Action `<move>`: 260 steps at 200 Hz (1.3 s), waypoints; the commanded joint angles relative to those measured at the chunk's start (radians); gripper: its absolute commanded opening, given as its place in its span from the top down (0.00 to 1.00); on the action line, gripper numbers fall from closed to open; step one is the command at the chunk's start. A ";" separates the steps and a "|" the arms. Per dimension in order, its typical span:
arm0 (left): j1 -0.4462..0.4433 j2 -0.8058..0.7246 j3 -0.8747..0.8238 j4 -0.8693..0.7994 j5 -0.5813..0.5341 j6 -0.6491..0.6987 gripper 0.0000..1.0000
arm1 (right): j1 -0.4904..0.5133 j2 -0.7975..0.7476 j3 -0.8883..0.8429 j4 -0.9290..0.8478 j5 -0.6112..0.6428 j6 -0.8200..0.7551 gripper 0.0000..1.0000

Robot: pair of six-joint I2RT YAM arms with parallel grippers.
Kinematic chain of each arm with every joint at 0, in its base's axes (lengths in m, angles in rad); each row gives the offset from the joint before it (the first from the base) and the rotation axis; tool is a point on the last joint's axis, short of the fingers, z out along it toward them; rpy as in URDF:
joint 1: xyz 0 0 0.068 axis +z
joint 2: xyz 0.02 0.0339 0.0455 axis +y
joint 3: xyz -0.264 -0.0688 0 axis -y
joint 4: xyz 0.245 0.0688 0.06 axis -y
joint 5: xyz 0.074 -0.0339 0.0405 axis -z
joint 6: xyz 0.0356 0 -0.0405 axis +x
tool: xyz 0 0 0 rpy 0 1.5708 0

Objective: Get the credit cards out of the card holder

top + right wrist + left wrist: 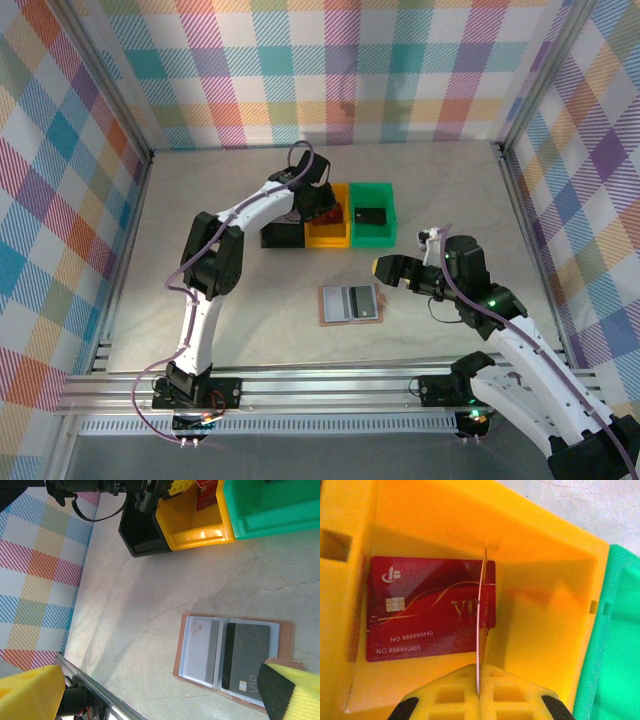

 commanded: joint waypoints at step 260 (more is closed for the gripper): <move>0.045 0.063 0.183 -0.252 -0.014 0.105 0.58 | -0.003 0.021 -0.003 0.010 -0.014 -0.006 0.01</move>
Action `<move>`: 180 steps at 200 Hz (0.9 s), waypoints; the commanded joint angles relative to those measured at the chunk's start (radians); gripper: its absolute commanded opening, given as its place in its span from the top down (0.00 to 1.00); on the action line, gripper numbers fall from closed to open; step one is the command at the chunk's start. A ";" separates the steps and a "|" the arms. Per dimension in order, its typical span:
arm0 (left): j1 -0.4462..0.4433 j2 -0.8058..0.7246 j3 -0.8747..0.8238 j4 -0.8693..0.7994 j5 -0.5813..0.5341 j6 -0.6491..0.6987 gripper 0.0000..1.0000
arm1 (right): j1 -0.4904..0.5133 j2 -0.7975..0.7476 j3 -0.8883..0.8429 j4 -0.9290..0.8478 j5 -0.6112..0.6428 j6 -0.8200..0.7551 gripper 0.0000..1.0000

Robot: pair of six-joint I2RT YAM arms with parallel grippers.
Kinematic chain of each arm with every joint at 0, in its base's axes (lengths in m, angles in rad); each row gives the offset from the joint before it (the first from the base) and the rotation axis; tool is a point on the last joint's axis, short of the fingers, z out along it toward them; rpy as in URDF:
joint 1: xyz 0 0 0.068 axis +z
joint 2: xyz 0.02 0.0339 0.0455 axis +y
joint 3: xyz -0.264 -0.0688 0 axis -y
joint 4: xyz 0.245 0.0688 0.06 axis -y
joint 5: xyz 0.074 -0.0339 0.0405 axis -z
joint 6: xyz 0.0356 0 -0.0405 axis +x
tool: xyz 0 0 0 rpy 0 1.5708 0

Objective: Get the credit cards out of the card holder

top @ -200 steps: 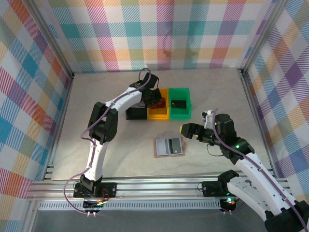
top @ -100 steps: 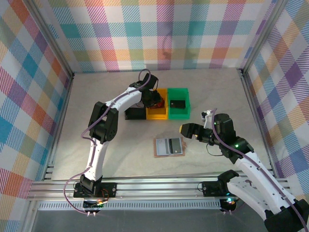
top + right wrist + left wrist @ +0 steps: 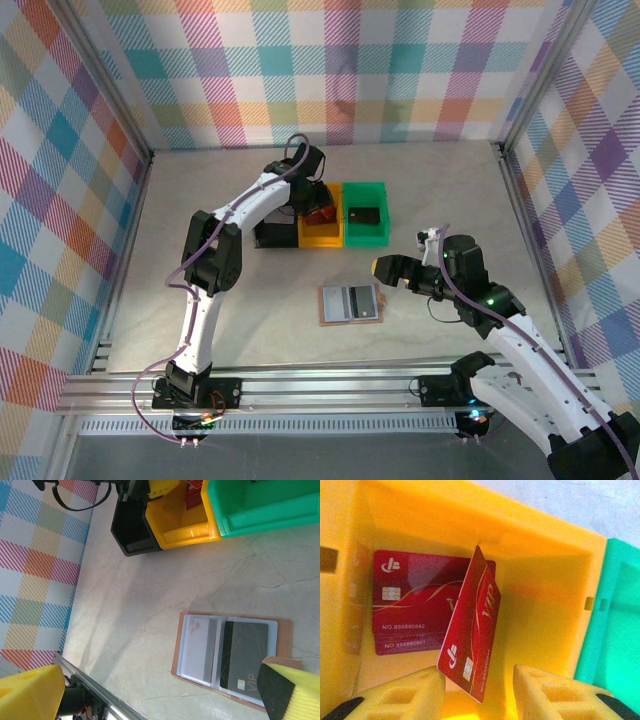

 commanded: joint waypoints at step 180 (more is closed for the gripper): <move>0.000 -0.127 0.100 -0.223 -0.051 0.096 0.33 | -0.003 0.087 0.033 -0.044 -0.016 -0.011 0.01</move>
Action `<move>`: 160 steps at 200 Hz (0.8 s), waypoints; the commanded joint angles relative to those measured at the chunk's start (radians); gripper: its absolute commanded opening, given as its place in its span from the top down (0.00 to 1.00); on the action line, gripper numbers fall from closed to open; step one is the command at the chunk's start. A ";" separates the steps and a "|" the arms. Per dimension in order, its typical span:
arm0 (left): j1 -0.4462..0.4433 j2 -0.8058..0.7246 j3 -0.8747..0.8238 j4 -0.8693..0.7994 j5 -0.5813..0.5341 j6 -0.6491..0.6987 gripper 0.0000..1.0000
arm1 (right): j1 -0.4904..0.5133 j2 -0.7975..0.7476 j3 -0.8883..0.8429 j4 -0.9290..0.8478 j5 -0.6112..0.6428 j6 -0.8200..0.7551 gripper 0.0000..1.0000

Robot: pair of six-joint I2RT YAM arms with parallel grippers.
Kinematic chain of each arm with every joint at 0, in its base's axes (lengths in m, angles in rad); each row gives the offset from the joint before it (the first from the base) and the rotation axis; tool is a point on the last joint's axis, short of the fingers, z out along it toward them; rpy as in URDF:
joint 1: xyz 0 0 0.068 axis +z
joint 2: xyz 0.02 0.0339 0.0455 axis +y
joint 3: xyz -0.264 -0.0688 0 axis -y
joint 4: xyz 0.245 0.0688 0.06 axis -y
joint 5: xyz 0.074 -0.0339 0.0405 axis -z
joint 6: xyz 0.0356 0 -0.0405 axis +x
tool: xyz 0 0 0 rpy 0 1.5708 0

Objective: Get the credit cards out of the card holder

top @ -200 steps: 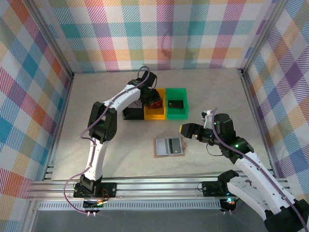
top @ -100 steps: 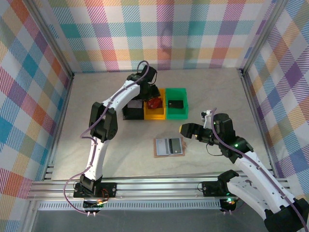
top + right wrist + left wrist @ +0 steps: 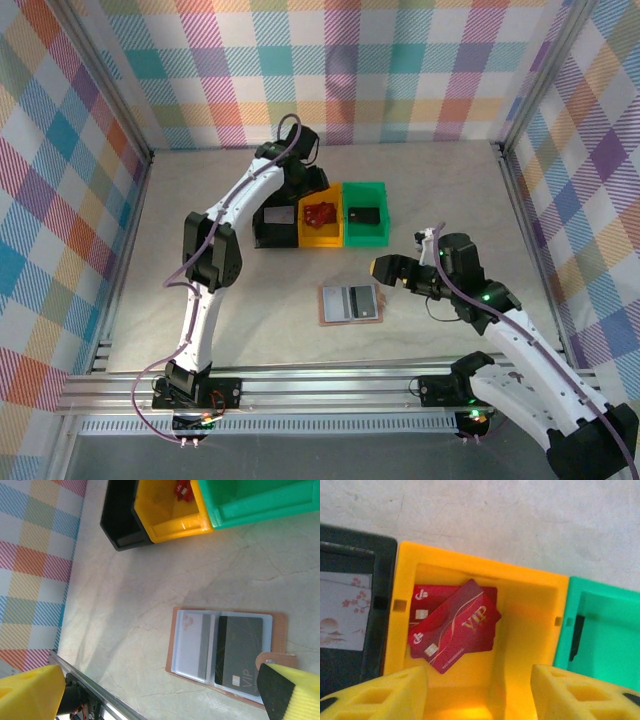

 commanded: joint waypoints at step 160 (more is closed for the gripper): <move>-0.528 -0.649 -1.105 0.624 -0.103 -0.436 0.19 | -0.003 0.289 0.027 -0.173 -0.052 0.006 0.53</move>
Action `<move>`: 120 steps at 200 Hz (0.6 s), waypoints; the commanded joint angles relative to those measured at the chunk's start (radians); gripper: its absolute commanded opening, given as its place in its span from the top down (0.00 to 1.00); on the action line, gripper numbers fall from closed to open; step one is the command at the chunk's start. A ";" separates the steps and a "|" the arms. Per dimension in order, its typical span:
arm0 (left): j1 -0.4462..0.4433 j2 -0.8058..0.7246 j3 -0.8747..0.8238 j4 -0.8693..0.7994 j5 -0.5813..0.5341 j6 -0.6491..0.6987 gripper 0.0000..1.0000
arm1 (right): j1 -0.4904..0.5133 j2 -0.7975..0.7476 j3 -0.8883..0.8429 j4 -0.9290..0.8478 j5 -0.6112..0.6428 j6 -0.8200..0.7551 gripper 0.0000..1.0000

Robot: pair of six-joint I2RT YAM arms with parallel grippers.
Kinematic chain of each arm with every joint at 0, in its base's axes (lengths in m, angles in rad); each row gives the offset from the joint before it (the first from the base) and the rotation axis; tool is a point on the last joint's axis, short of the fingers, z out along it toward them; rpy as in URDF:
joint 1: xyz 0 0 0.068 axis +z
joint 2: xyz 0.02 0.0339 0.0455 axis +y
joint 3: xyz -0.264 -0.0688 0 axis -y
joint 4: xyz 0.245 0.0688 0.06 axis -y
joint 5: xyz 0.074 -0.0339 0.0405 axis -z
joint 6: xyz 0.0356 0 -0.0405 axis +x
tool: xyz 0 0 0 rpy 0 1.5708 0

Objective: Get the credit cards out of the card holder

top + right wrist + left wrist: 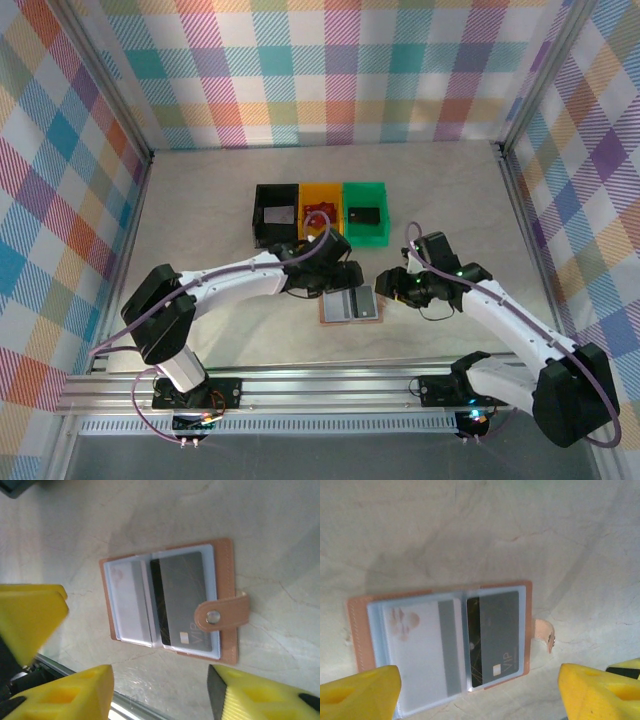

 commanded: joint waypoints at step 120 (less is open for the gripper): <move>-0.100 0.089 -0.091 0.291 -0.100 -0.248 0.43 | -0.004 0.160 0.010 0.058 -0.007 0.006 0.77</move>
